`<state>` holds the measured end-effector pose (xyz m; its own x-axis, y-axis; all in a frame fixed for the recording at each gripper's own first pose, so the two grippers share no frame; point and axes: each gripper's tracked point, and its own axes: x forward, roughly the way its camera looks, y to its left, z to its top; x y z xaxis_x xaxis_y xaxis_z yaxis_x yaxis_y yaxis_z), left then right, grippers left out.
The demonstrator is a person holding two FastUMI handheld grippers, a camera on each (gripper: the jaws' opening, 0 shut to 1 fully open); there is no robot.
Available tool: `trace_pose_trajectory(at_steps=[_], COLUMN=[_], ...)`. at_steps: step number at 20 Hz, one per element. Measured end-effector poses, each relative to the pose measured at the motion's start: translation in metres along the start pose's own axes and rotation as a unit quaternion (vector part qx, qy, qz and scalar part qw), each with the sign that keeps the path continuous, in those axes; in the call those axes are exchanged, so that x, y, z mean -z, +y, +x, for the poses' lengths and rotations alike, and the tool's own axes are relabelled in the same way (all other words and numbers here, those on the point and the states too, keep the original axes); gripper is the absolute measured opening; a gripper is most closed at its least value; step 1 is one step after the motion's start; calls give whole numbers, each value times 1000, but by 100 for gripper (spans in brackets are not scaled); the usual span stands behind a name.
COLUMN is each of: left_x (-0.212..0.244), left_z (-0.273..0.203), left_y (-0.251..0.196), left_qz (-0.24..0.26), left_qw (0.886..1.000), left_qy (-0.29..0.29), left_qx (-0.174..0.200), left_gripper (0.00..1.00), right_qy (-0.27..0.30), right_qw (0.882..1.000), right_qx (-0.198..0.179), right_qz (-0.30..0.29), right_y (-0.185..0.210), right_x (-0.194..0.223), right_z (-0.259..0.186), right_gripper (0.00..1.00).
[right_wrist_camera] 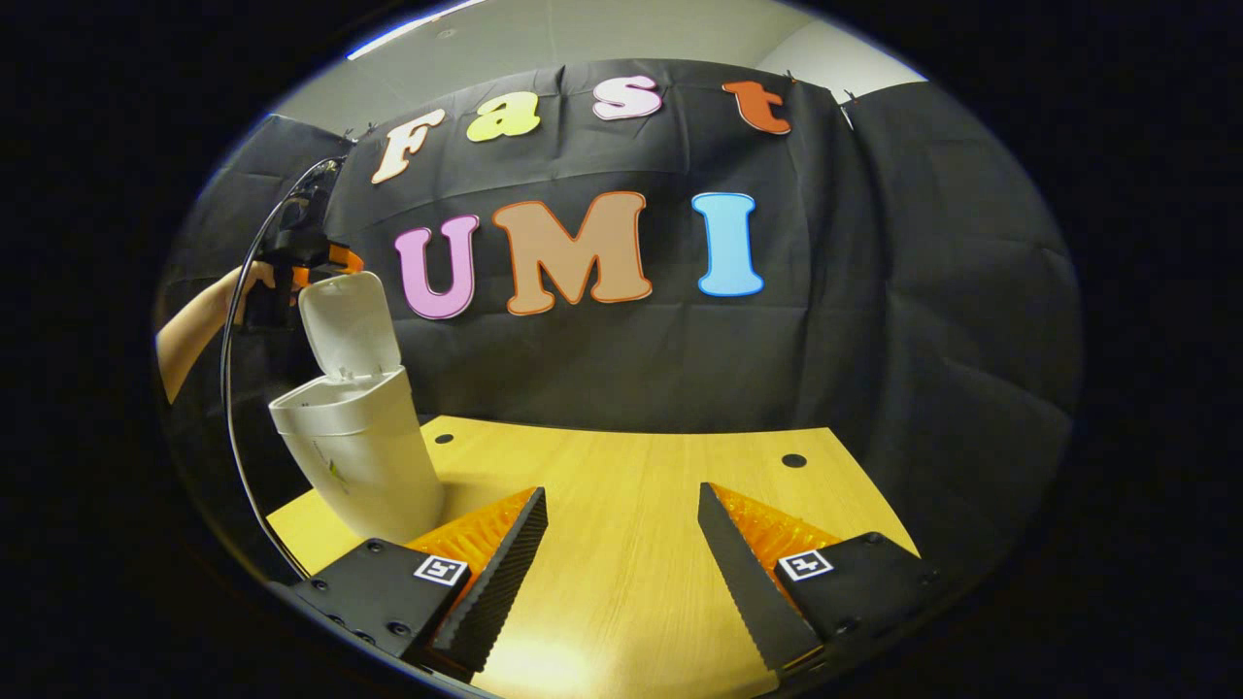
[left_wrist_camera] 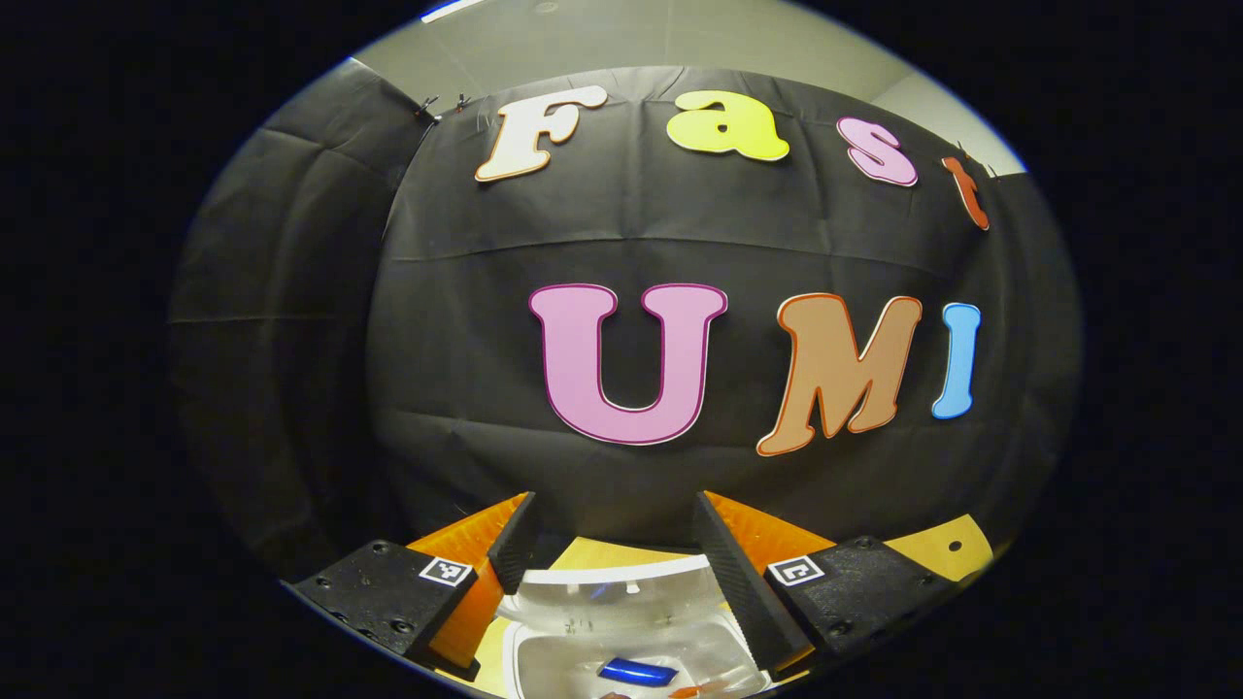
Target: Press the lid of the desktop garbage bin to open it, pick up the crumpled paper on the desktop and throw it into the bin, then pick up the pop can on the desktop and drop it into the bin, and finally close the garbage bin lid.
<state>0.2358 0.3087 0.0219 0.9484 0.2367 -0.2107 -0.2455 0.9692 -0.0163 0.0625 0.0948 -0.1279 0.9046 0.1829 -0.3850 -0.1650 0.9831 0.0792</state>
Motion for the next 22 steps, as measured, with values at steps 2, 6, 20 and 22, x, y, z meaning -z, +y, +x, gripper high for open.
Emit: trace_pose_trajectory(at_steps=[2,6,20,22], left_x=[8,26,130,139], left_z=[-16,-43,-103,-105], left_y=[-4,-11,-30,-30], left_qz=[-1,-1,-11,-12], left_qw=[1000,1000,997,997], left_qy=[-4,-3,63,69], left_qx=[2,10,32,34], left_gripper=[94,94,94,95], right_qy=[-5,-3,18,21], right_qw=[1000,999,998,998], right_qx=[-10,-31,-57,-59], right_qz=[-9,-14,-20,-20], right_y=[8,20,35,36], right_x=[-4,-5,7,10], right_z=[4,9,22,23], right_gripper=[100,100,99,100])
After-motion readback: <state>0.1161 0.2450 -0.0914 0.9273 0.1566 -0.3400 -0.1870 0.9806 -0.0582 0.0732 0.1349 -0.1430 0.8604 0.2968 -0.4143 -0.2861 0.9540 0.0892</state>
